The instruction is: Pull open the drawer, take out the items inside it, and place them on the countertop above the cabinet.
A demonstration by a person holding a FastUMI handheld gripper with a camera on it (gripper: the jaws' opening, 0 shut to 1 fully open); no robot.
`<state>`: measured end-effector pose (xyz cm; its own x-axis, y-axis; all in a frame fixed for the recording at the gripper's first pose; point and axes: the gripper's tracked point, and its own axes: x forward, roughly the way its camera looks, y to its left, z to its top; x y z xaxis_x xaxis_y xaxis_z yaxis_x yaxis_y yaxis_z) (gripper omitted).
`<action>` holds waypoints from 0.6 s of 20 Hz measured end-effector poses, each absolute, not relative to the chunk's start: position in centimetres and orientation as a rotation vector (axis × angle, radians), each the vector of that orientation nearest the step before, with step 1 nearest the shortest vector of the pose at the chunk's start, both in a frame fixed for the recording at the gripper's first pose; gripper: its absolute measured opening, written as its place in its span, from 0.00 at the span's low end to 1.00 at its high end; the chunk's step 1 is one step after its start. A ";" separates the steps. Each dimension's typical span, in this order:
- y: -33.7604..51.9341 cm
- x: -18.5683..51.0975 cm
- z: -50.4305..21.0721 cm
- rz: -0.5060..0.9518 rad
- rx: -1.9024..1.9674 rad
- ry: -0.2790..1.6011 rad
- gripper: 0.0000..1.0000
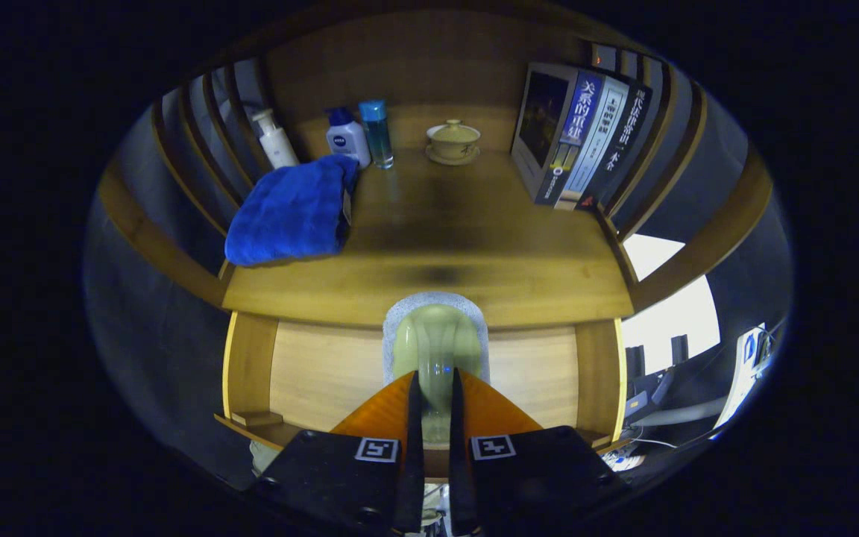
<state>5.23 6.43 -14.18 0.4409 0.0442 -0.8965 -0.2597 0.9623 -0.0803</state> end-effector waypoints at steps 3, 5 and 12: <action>6.8 7.7 -13.4 0.177 -0.237 1.087 0.22; 7.0 9.1 -13.6 0.185 -0.238 1.094 0.22; 8.3 15.3 -15.3 0.161 -0.250 1.110 0.22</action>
